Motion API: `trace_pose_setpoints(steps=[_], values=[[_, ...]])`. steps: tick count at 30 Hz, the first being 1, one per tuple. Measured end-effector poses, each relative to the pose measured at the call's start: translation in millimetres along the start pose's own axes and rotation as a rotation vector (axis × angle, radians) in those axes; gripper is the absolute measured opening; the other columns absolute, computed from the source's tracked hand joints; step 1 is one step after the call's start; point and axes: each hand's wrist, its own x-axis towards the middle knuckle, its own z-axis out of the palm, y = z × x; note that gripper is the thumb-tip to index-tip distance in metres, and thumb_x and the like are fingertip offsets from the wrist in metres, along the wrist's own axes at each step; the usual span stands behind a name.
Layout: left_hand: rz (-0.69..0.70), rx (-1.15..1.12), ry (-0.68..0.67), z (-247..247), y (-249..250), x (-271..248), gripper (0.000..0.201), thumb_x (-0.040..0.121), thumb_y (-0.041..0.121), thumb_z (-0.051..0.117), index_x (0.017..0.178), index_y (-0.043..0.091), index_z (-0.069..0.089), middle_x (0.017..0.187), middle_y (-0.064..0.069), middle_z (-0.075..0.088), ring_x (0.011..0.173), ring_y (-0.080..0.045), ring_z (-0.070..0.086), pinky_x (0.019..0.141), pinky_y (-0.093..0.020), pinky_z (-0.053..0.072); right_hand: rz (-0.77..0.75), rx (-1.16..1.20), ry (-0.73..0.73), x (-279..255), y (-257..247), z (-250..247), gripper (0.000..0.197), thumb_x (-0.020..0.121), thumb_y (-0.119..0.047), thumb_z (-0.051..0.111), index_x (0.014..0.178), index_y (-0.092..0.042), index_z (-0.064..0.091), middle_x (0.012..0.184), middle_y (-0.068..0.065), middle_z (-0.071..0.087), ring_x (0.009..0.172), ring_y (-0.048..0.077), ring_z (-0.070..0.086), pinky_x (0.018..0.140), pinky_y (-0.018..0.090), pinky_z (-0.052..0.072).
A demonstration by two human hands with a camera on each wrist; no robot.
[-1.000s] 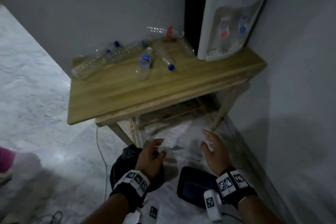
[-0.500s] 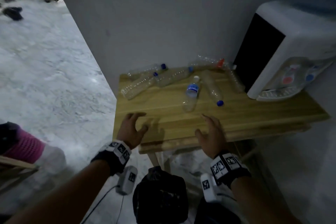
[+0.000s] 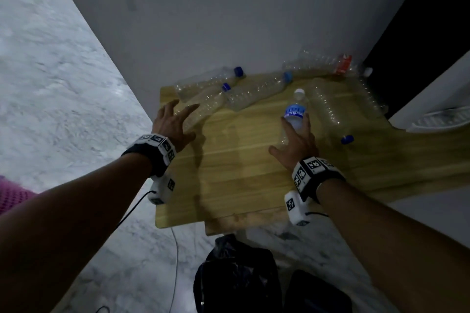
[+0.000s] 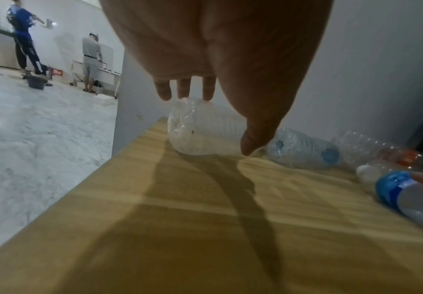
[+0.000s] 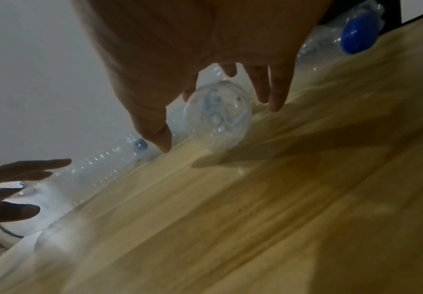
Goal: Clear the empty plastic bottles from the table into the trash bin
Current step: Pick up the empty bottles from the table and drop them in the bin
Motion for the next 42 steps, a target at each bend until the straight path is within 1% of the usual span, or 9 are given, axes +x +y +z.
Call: trace_pose_setpoints(steps=[6,14,21,24,26,33,36,39,42], values=[[0.052,-0.047,0.018,14,-5,6,0.09,0.083,0.026,0.07,0.152,0.051,0.018,0.151,-0.015,0.035,0.126,-0.046,0.045,0.1,-0.058,0.046,-0.105,0.068,0.112,-4,11,9,0.071,0.063,-0.025,0.074,0.132,-0.031,0.057,0.163,0.015,0.01,0.14,0.04,0.035,0.104,0.049,0.046],[-0.039,-0.45,0.047,18,11,-77,0.068,0.094,0.037,0.055,0.155,0.039,0.024,0.137,-0.018,0.044,0.115,-0.038,0.057,0.098,-0.044,0.048,-0.161,0.207,0.143,-66,24,-13,0.067,0.072,-0.018,0.065,0.137,-0.026,0.051,0.159,0.011,0.017,0.14,0.029,0.035,0.105,0.044,0.047],[-0.108,-0.68,0.145,12,28,-214,0.061,0.097,0.031,0.056,0.15,0.047,0.032,0.125,-0.004,0.055,0.104,-0.015,0.058,0.089,-0.027,0.042,-0.295,0.287,0.127,-163,36,-41,0.07,0.077,-0.017,0.064,0.143,-0.027,0.045,0.158,0.009,0.026,0.145,0.016,0.026,0.101,0.005,0.025],[-0.137,-0.782,0.144,13,38,-281,0.057,0.096,0.039,0.054,0.147,0.051,0.034,0.131,0.008,0.058,0.107,0.001,0.059,0.087,-0.022,0.048,-0.322,0.363,0.096,-211,51,-42,0.07,0.078,-0.031,0.06,0.145,-0.029,0.043,0.157,0.004,0.031,0.146,0.013,0.027,0.105,0.008,0.027],[-0.16,-0.837,0.124,15,46,-324,0.057,0.093,0.042,0.055,0.146,0.054,0.036,0.134,0.01,0.06,0.113,-0.002,0.06,0.092,-0.028,0.052,-0.327,0.434,0.094,-243,64,-39,0.069,0.079,-0.034,0.06,0.145,-0.026,0.044,0.156,0.003,0.035,0.145,0.013,0.033,0.109,0.01,0.028],[-0.332,-0.974,0.015,70,72,-453,0.059,0.085,0.062,0.054,0.142,0.056,0.04,0.136,0.009,0.062,0.121,-0.012,0.062,0.101,-0.045,0.053,-0.25,0.624,-0.069,-347,122,0,0.064,0.082,-0.03,0.063,0.143,-0.026,0.047,0.153,-0.001,0.042,0.143,0.015,0.039,0.108,0.05,0.044],[-0.443,-0.982,-0.041,106,74,-481,0.055,0.086,0.061,0.056,0.139,0.059,0.042,0.135,0.012,0.063,0.109,-0.012,0.067,0.097,-0.046,0.055,-0.132,0.682,-0.201,-372,144,36,0.065,0.082,-0.032,0.064,0.144,-0.033,0.045,0.15,-0.009,0.044,0.138,0.014,0.045,0.107,0.049,0.045],[-0.545,-0.996,-0.113,151,71,-492,0.05,0.089,0.054,0.061,0.138,0.054,0.048,0.137,0.013,0.062,0.117,-0.007,0.064,0.099,-0.041,0.054,0.014,0.639,-0.336,-384,159,82,0.065,0.081,-0.037,0.064,0.143,-0.03,0.047,0.141,-0.008,0.05,0.13,0.007,0.049,0.107,0.039,0.046],[-0.653,-0.95,-0.2,202,66,-489,0.052,0.087,0.054,0.063,0.137,0.045,0.051,0.135,0.003,0.063,0.114,-0.013,0.064,0.095,-0.038,0.056,0.214,0.572,-0.496,-381,169,135,0.062,0.081,-0.039,0.065,0.141,-0.03,0.05,0.141,0.002,0.054,0.126,0.017,0.053,0.102,0.038,0.047]])
